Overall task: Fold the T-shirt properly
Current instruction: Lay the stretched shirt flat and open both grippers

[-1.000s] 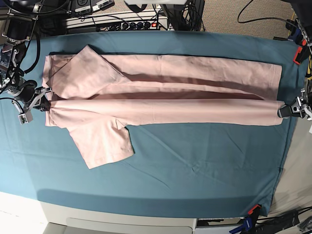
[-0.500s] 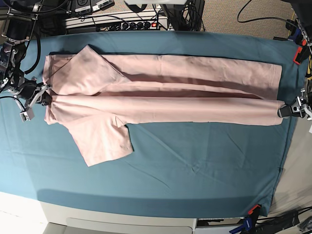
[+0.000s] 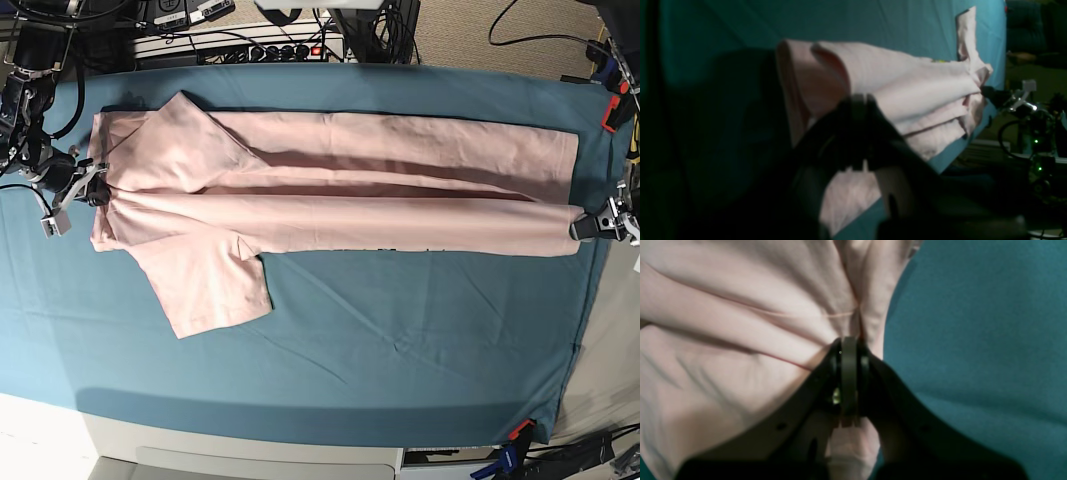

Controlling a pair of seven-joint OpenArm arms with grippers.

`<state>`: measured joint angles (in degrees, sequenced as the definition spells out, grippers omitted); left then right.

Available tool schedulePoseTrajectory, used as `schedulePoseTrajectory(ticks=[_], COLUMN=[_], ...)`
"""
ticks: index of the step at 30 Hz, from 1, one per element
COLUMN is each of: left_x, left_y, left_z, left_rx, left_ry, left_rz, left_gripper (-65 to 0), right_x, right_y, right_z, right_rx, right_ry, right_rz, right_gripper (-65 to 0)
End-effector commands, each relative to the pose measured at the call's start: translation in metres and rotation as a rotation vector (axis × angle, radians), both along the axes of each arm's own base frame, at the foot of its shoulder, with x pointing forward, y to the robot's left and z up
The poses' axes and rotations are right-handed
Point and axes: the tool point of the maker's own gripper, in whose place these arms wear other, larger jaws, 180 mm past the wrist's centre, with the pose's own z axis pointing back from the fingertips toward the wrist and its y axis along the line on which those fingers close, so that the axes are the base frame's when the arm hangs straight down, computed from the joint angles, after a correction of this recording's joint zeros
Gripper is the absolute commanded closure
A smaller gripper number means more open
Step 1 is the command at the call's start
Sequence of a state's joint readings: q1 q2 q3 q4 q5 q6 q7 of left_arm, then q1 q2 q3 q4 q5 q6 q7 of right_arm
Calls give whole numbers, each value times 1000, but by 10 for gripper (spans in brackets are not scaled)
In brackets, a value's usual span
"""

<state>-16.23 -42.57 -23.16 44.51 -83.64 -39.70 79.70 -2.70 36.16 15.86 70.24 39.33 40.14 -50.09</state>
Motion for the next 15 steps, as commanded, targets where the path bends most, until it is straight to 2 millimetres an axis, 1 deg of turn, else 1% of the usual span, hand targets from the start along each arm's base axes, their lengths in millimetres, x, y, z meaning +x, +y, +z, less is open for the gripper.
schedulePoseTrajectory(ticks=[1,6,9,10,12,13,14,15], left_x=[7,-7,-9,-10,-9,-7,-6,-6], left_y=[14,13,12,12,11,11,11,11], left_z=[19,4,0,-1,0,0,1,1], left_rx=[23,19,14,13,10,9,7,6], left_ry=[-51,-12,-6,-4,-10,-15,-20,-23], left_rz=[17,22,28,28,33,38,43,45], left_gripper=[0,0,0,-52,-156,-194,-219,-229], right_x=[1,5,6,6,6,6,7,7], right_y=[-11,-9,-9,-9,-9,-9,-9,-9], right_z=[9,12,13,12,13,13,13,14], right_rx=[-33,-19,-20,-25,-24,-24,-23,-23], right_ry=[1,-28,-30,-30,-34,-35,-37,-41], right_rz=[0,-3,-3,-2,-3,-3,-3,-3], right_gripper=[0,0,0,-30,-183,-240,-269,-272])
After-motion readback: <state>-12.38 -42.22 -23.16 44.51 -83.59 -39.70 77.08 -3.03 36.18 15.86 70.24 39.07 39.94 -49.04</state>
